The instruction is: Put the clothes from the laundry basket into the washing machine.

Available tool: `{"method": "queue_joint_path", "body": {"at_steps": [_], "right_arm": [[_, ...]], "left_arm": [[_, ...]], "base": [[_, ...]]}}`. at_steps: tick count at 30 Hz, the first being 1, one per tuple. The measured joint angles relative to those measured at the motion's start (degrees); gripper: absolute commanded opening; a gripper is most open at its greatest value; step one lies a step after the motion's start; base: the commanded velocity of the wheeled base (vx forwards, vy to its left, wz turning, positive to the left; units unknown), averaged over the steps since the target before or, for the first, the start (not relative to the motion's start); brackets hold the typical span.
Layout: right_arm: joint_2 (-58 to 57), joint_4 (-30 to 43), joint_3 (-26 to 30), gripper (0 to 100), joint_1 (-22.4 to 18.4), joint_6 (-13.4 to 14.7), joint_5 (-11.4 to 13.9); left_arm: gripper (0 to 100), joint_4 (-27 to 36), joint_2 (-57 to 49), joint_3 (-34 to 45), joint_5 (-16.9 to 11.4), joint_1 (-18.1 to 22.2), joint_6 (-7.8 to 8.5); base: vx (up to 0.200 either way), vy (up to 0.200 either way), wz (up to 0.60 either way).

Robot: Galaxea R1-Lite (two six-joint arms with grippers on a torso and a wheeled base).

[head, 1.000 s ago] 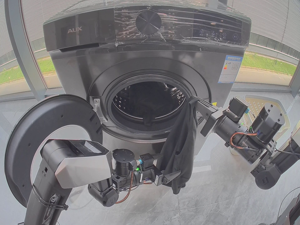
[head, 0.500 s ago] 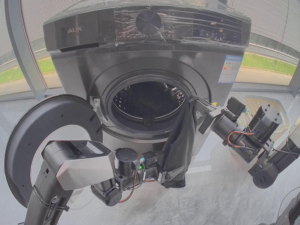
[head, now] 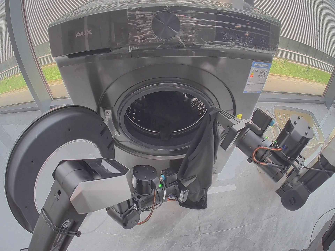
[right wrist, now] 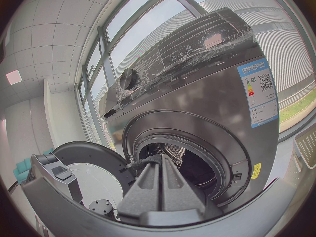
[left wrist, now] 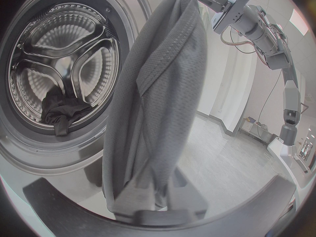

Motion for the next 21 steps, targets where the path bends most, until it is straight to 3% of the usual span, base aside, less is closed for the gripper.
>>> {"method": "queue_joint_path", "body": {"at_steps": [10,21], "right_arm": [[0.0,0.0,0.2,0,-0.7,0.0,0.1],[-0.1,0.0,1.5,0,-3.6,-0.2,0.5]], "left_arm": [[0,0.0,-3.0,1.5,1.1,2.2,0.2],[0,0.0,-21.7,14.0,2.4,6.7,1.16]], "base": [[0.0,0.0,0.0],[0.0,0.0,0.0]]}}
